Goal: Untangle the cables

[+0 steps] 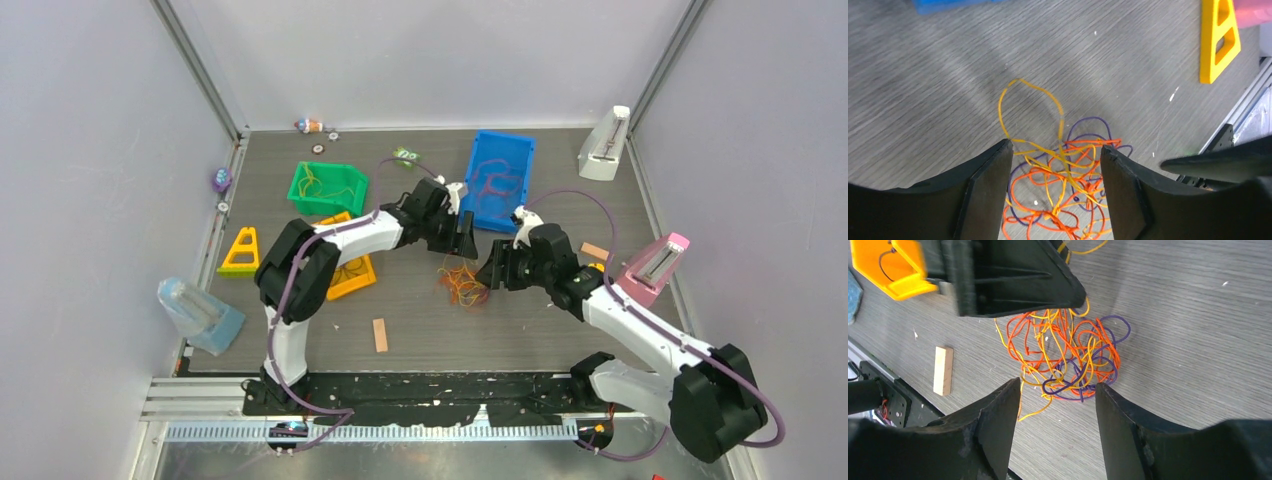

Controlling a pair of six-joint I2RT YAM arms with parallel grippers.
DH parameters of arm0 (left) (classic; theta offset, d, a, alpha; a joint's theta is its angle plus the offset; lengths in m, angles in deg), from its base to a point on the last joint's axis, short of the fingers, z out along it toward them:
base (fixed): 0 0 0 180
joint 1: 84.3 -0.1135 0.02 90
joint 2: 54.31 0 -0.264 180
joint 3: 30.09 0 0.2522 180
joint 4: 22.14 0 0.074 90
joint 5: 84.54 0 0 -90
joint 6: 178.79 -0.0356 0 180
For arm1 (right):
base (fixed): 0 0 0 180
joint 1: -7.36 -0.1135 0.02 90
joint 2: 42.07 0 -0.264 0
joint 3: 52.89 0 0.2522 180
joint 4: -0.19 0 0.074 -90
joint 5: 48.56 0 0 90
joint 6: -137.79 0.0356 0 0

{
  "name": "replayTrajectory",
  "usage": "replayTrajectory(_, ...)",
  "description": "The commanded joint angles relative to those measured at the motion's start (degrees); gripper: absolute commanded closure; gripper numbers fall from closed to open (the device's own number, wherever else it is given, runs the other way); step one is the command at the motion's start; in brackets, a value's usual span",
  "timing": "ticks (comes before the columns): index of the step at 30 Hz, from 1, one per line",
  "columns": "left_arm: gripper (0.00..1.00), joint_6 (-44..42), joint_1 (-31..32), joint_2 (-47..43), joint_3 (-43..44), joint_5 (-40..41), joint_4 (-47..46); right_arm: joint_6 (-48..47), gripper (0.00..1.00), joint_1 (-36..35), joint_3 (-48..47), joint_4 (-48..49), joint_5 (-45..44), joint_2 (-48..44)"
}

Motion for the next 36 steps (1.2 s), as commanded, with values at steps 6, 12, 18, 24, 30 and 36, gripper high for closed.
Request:
replayTrajectory(6,1.00,2.9,1.2,1.1,1.0,-6.4,-7.9,1.8,0.36,-0.2,4.2,3.2,-8.3,-11.5)
replayTrajectory(12,1.00,-1.8,1.1,-10.8,-4.1,-7.5,-14.3,-0.6,0.11,-0.3,5.5,8.3,0.9,-10.8)
replayTrajectory(18,1.00,0.9,1.1,-17.5,-5.2,-11.8,-17.1,-5.2,0.04,-3.5,5.7,15.1,1.5,-7.1)
replayTrajectory(24,1.00,7.1,1.2,-21.9,-4.6,-19.3,-24.0,-3.7,0.00,-7.2,6.7,28.0,-3.6,0.3)
replayTrajectory(30,1.00,5.7,0.5,-27.3,3.2,-20.2,-19.7,-1.4,0.11,-10.3,6.8,36.8,-10.5,8.9)
replayTrajectory(36,1.00,2.1,-5.2,-30.2,19.1,-18.3,-4.5,4.3,0.31,-11.0,10.9,33.6,-18.5,10.5)
